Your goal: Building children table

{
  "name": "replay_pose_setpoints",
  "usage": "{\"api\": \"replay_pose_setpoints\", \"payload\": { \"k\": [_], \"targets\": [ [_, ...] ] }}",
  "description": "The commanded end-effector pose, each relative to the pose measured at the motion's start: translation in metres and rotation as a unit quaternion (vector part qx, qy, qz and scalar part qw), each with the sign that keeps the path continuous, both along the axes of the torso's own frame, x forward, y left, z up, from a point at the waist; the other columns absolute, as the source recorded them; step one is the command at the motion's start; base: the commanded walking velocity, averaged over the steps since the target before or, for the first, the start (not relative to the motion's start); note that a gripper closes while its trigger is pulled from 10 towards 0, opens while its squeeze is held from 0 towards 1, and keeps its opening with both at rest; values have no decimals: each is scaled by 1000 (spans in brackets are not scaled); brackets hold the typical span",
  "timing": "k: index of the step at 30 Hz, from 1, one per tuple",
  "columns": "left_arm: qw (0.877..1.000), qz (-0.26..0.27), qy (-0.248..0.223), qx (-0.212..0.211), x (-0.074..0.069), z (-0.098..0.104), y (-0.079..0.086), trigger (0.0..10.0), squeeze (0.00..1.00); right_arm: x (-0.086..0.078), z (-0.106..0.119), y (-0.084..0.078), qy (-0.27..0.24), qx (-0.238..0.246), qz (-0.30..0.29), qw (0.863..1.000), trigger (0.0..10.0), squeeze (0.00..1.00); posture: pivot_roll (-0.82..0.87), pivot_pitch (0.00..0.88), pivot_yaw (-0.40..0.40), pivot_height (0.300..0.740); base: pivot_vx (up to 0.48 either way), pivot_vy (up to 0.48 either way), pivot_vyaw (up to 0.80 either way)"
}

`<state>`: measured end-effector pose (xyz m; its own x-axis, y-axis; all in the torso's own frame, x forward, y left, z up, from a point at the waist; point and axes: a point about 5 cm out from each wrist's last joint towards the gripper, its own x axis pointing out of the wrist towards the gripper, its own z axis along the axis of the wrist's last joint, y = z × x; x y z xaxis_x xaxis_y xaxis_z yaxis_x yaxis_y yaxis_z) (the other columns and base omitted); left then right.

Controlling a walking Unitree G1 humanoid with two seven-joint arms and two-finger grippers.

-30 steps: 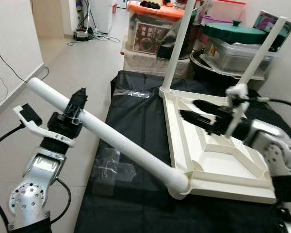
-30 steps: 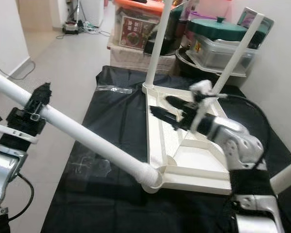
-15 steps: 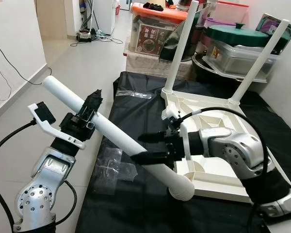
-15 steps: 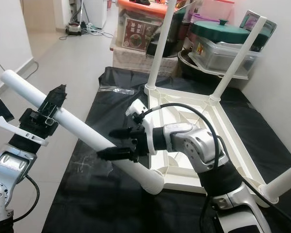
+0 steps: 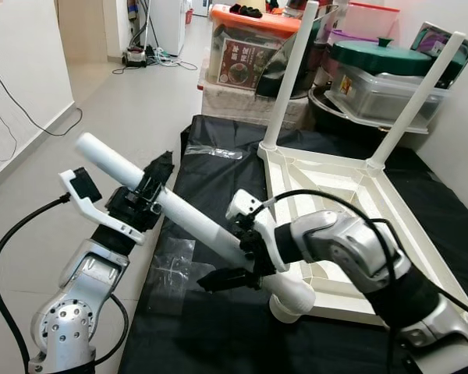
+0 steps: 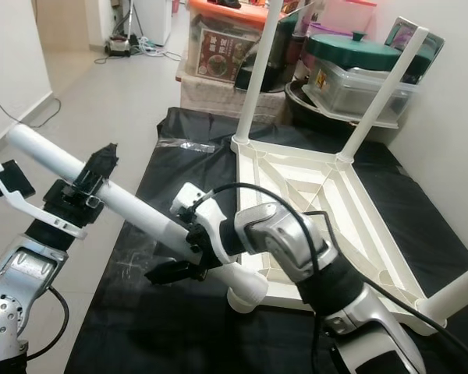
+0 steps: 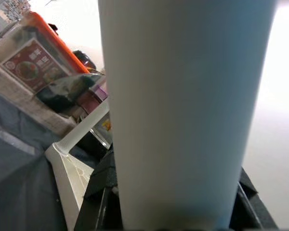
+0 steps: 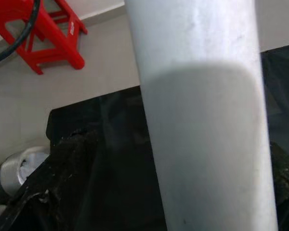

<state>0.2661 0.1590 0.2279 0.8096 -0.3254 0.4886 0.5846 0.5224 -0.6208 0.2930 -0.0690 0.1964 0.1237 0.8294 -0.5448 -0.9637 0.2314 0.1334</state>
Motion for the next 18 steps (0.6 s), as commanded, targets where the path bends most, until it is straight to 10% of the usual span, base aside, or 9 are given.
{"api": "replay_pose_setpoints", "payload": {
  "k": [1,4,5,7,8,12,13,18],
  "targets": [
    [1000,-12,0,6,1,0,-9,0,0,-1,-25,5,15,-39,-2,999,10000,0,58,0,-165,740,0,0,0],
    [1000,-12,0,6,1,-1,-9,0,0,2,-29,5,8,-50,-8,999,10000,0,58,0,-165,740,0,0,0],
    [1000,-11,0,6,2,-1,-8,0,0,4,-33,4,0,-63,-13,998,5843,0,61,0,-167,740,0,0,0],
    [1000,-11,0,6,2,-1,-8,0,0,5,-34,3,-8,-72,-14,997,5255,0,61,0,-167,740,0,0,0],
    [1000,-10,-1,6,2,-2,-8,0,0,6,-34,3,-13,-78,-13,997,2863,0,61,0,-167,740,0,0,0],
    [1000,-10,-1,6,2,-2,-7,0,0,10,-41,-2,-45,-110,-19,993,2510,0,55,0,-165,740,0,0,0],
    [1000,-10,-1,6,2,-2,-7,0,0,13,-44,-4,-63,-123,-25,990,0,0,55,0,-165,740,0,0,0],
    [1000,-13,0,5,2,-3,-8,0,0,16,-49,-6,-89,-138,-26,986,0,0,56,0,-163,740,0,0,0]
  ]
}}
